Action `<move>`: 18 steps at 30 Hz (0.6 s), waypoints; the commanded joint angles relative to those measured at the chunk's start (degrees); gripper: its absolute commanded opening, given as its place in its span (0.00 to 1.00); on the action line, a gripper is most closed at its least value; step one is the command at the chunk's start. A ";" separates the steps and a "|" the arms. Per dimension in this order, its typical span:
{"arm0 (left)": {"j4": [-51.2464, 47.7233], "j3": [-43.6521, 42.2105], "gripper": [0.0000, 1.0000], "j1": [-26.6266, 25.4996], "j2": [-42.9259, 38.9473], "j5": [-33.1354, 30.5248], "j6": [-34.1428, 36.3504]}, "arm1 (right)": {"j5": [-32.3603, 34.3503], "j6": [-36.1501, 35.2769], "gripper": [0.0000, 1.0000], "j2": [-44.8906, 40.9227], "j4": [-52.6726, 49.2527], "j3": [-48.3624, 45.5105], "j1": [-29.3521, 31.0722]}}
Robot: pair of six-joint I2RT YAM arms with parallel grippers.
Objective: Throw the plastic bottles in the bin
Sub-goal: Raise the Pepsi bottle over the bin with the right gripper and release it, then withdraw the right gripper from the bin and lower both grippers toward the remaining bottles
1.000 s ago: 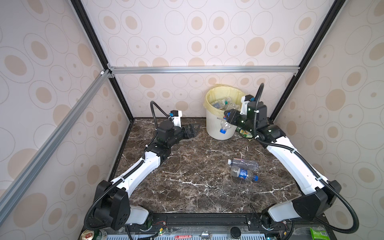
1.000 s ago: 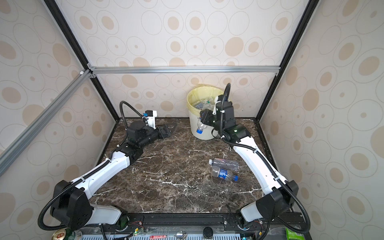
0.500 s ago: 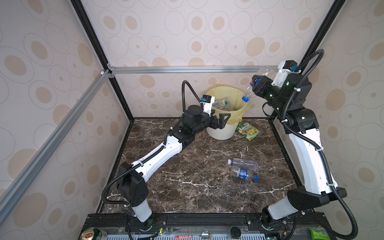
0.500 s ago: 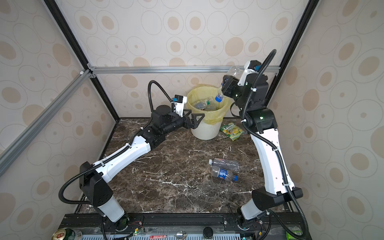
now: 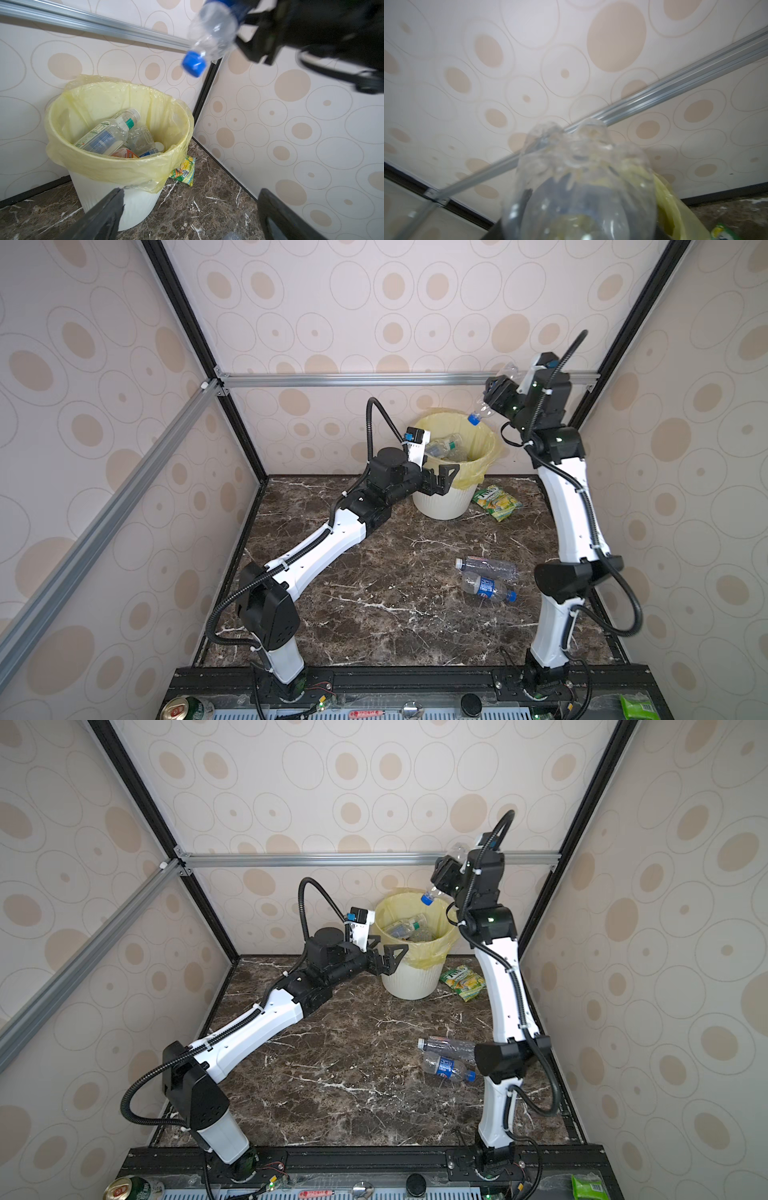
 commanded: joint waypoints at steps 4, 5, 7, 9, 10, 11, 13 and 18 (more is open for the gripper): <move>-1.40 -4.58 0.99 -0.09 -3.58 -2.25 2.13 | -1.60 5.13 0.91 1.94 -8.95 -0.60 -1.27; -1.26 -5.08 0.99 -0.06 -3.81 -2.27 2.05 | -1.20 5.09 0.93 -0.68 -6.21 -5.18 -1.27; -1.03 -5.97 0.99 0.01 -4.12 -2.16 1.77 | -0.20 5.00 0.96 -6.05 -0.80 -13.41 -1.23; -0.77 -6.76 0.99 -0.02 -4.54 -2.10 1.12 | 0.29 4.43 1.00 -9.17 0.56 -16.32 -1.27; -0.43 -7.17 0.99 -0.03 -4.86 -2.07 0.92 | 0.31 3.91 1.00 -9.84 0.18 -16.30 -1.27; -0.15 -7.63 0.99 0.02 -5.09 -1.99 0.60 | 0.08 3.59 1.00 -10.26 -0.13 -16.16 -1.27; -0.09 -8.18 0.99 0.04 -5.40 -1.88 0.21 | -0.31 3.21 1.00 -11.00 -0.88 -16.20 -1.27; 0.51 -10.21 0.99 0.02 -6.88 -1.84 -0.98 | -0.61 2.65 1.00 -12.49 -2.07 -16.76 -1.27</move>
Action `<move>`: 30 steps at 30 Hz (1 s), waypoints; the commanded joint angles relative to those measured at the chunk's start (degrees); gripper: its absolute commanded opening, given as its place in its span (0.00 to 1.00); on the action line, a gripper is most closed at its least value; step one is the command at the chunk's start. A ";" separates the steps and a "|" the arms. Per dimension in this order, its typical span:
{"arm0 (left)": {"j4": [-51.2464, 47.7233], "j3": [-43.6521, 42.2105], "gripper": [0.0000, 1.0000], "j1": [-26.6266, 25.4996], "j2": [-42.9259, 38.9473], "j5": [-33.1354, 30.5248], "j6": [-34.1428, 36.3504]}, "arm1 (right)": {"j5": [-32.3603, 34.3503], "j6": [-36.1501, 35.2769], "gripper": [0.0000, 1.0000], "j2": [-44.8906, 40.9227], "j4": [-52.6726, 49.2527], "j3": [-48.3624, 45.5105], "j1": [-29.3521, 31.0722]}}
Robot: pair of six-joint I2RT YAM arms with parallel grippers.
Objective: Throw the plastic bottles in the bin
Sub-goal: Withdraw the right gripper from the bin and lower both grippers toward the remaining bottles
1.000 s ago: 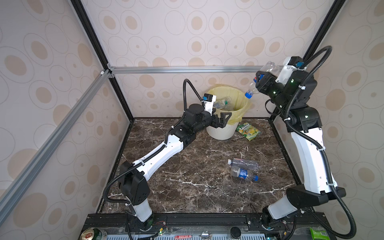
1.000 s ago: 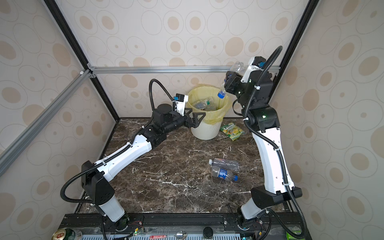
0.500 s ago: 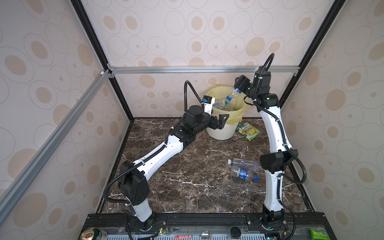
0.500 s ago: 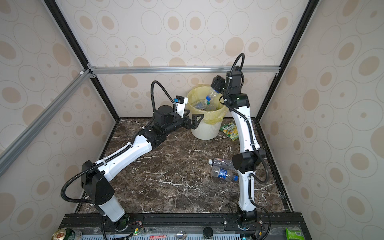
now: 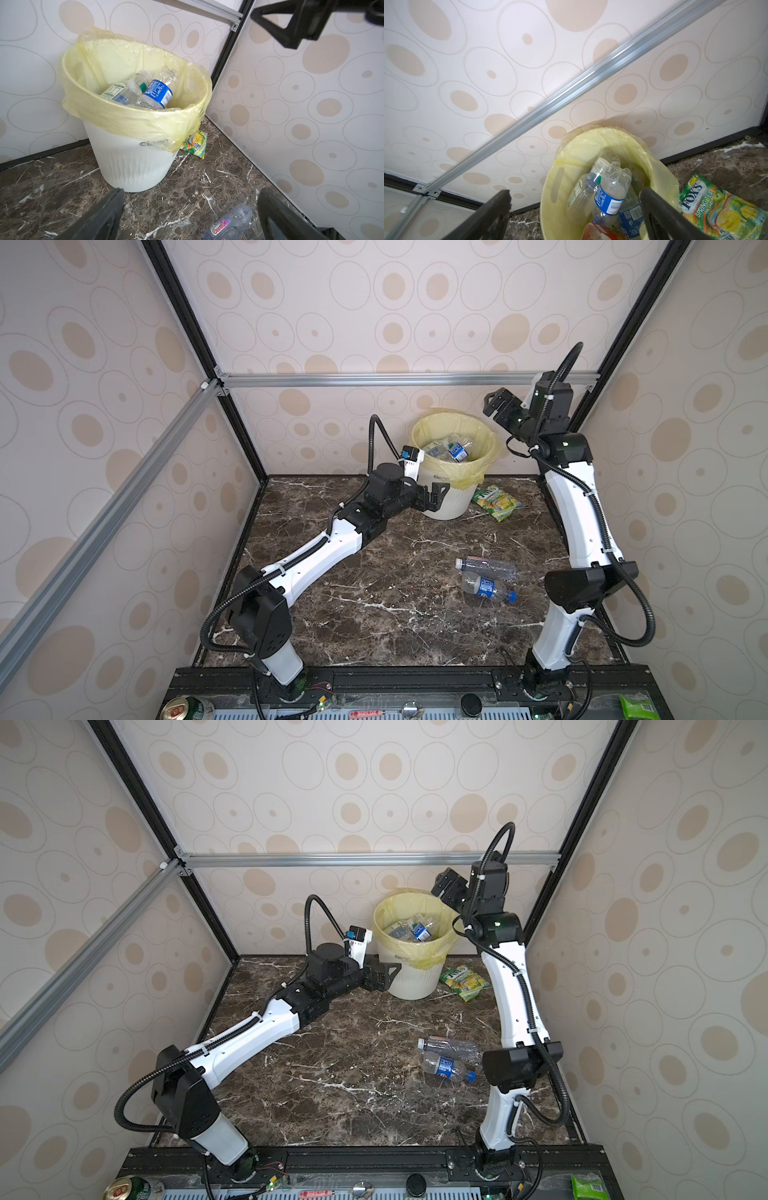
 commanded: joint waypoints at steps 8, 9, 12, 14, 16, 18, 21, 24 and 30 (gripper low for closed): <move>0.24 -3.37 0.99 -0.02 -4.32 -0.48 -0.96 | 0.20 -2.47 1.00 -2.86 -2.20 -3.44 0.04; 0.12 -3.94 0.99 0.00 -4.41 -0.20 -1.08 | 0.40 -2.89 1.00 -3.59 -2.37 -5.99 0.04; 0.98 -6.62 0.99 -0.08 -4.97 0.67 -2.07 | 0.64 -4.08 1.00 -6.60 -2.82 -10.11 0.04; 2.07 -8.70 0.99 -0.14 -5.20 1.58 -2.79 | 0.94 -4.93 1.00 -9.14 -2.85 -13.81 0.04; 2.66 -10.62 0.99 -0.33 -5.20 2.08 -3.37 | 1.24 -5.69 1.00 -11.89 -2.77 -18.48 0.04; 3.49 -12.71 0.99 -0.94 -5.12 2.57 -3.66 | 1.77 -6.50 1.00 -14.81 -2.97 -23.31 0.04; 3.76 -14.77 0.99 -2.54 -4.73 2.84 -2.96 | 2.56 -7.33 1.00 -19.32 -2.95 -31.01 0.06; 2.74 -15.51 0.99 -4.63 -3.66 2.23 -1.92 | 3.71 -7.75 1.00 -24.08 -3.08 -39.08 0.04; 1.09 -16.51 0.99 -10.16 -0.62 0.29 2.41 | 5.12 -8.74 1.00 -32.74 -2.93 -54.02 -0.29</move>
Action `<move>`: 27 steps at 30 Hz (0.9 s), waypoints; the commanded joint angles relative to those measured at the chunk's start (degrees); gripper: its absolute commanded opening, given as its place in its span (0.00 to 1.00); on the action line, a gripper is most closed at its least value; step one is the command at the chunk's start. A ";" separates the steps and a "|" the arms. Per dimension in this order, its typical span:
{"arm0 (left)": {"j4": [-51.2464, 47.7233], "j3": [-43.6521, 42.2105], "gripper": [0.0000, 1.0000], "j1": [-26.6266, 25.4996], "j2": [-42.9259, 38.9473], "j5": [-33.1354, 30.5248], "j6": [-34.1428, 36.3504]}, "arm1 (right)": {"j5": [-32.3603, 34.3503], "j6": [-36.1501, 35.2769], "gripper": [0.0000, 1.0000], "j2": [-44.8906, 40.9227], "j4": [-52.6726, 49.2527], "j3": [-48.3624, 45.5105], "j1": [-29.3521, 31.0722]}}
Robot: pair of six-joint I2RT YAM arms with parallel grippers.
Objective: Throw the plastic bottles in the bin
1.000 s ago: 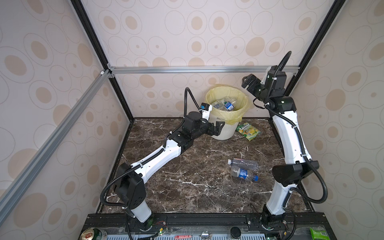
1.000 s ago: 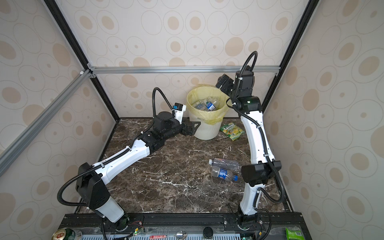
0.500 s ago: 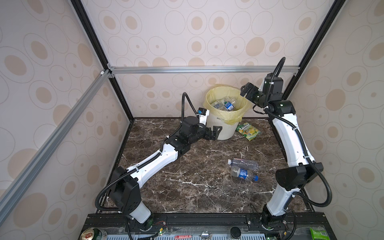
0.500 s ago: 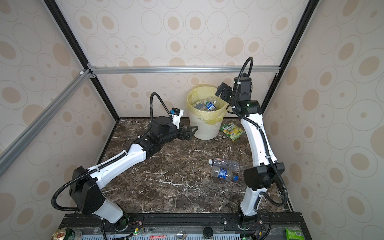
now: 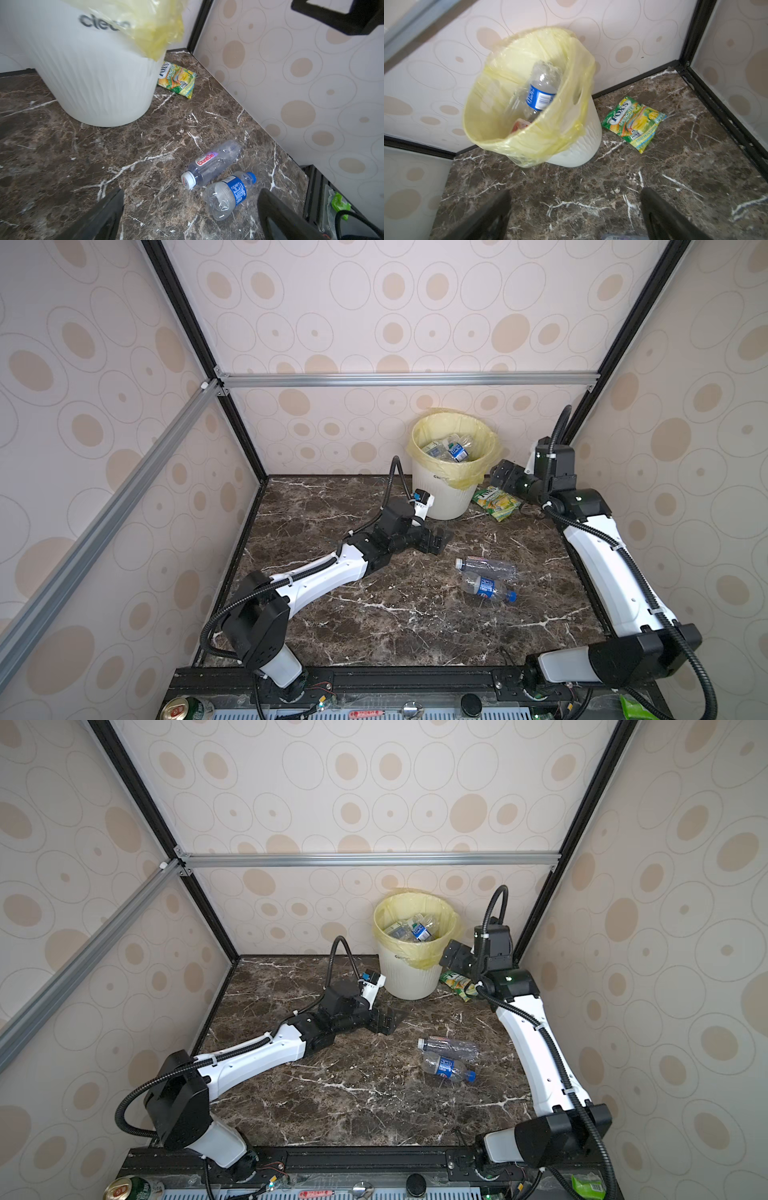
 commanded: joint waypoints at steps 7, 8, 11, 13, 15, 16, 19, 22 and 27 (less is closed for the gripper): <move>0.25 -1.73 0.99 -9.74 4.42 -5.53 11.94 | -2.95 1.33 1.00 -8.90 -2.03 -16.19 -7.07; 0.67 -2.05 0.99 -10.64 4.87 -6.11 12.79 | -3.88 2.01 1.00 -9.70 -1.94 -17.77 -8.61; 1.83 -2.52 0.99 -13.00 6.53 -7.18 15.23 | -7.10 3.45 1.00 -11.66 -1.68 -20.97 -13.42; 2.00 -1.75 0.99 -14.48 8.12 -7.71 16.78 | -8.64 4.14 1.00 -12.65 -1.45 -22.50 -16.09; 1.30 0.12 0.99 -15.97 10.36 -8.67 18.15 | -10.24 4.86 1.00 -13.58 -1.19 -23.97 -18.47; 0.60 1.22 0.99 -16.41 11.60 -8.96 18.61 | -11.12 5.26 1.00 -13.88 -0.98 -24.60 -19.66; -0.64 4.51 0.99 -18.26 15.18 -10.05 20.20 | -14.83 6.60 1.00 -14.87 0.21 -26.67 -23.60; -1.47 8.20 0.99 -19.89 18.75 -11.63 21.45 | -17.11 7.10 1.00 -15.38 0.70 -27.45 -26.33; -5.05 15.34 0.99 -20.16 26.23 -15.67 20.86 | -18.10 7.77 1.00 -16.16 1.18 -27.84 -27.64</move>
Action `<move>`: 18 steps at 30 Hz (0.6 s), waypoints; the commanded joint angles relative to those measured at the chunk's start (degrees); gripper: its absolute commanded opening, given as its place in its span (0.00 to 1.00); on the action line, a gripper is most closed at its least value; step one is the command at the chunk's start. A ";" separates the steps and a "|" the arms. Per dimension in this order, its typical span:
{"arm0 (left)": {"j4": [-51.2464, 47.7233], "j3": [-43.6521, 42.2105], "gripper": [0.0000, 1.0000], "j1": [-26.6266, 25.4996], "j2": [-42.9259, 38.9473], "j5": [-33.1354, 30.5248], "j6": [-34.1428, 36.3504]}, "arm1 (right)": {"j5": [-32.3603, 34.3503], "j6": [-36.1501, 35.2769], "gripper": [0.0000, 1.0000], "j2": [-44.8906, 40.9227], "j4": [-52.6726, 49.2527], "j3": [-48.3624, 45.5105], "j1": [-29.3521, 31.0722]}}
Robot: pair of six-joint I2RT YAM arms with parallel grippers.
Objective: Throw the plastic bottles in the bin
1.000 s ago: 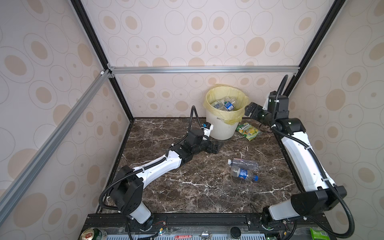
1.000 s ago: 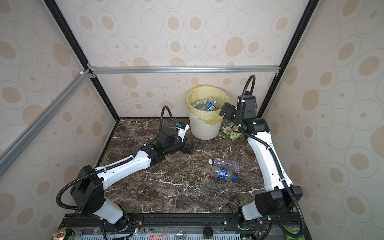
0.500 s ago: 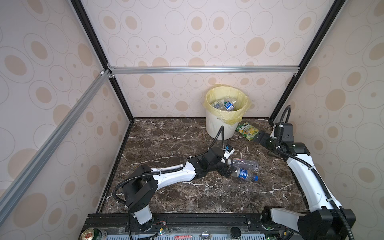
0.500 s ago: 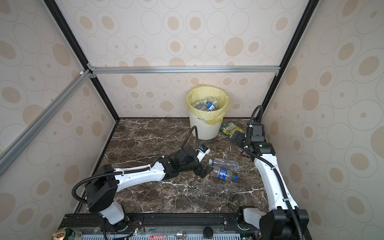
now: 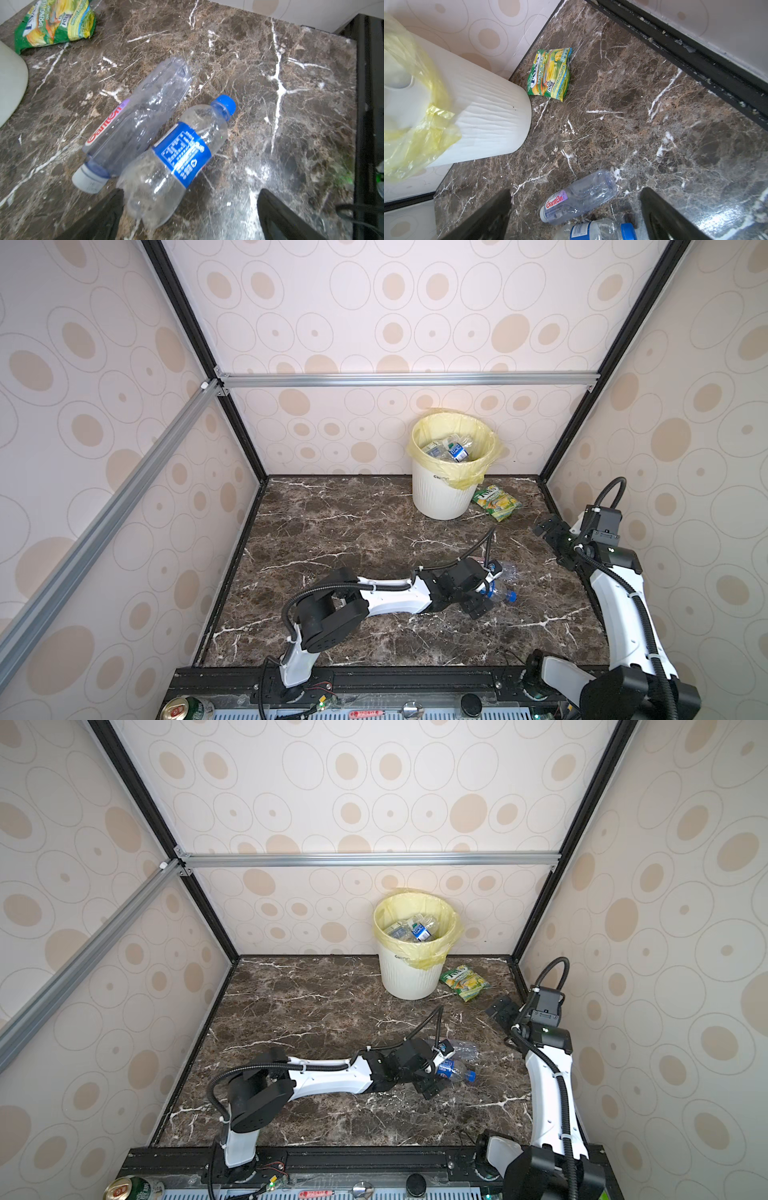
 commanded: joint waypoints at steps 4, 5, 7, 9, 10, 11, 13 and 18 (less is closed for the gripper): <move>-4.83 8.00 0.99 -0.23 6.57 -6.77 1.12 | -3.19 1.41 1.00 -1.10 1.32 -0.72 -0.41; -5.77 9.26 0.99 -0.04 7.68 -7.49 0.81 | -3.22 1.27 1.00 -1.17 1.42 -0.94 -0.41; -7.09 10.86 0.99 0.38 9.19 -8.23 -0.18 | -3.59 1.26 1.00 -1.20 1.66 -1.31 -0.42; -6.97 11.04 0.99 1.41 9.69 -8.36 -2.21 | -3.91 1.35 1.00 -1.25 1.98 -1.62 -0.41; -6.67 10.90 0.99 2.02 9.62 -7.90 -3.35 | -3.99 1.43 1.00 -1.10 2.12 -1.87 -0.41; -6.22 10.45 0.99 2.78 9.32 -7.44 -4.45 | -4.21 1.39 1.00 -1.06 2.23 -2.09 -0.41; -5.42 9.72 0.99 4.16 8.84 -6.89 -6.58 | -5.10 1.28 1.00 -0.71 2.79 -2.63 -0.41; -5.06 8.82 0.99 7.64 8.07 -5.99 -10.69 | -9.09 2.20 1.00 0.67 4.04 -4.77 -0.33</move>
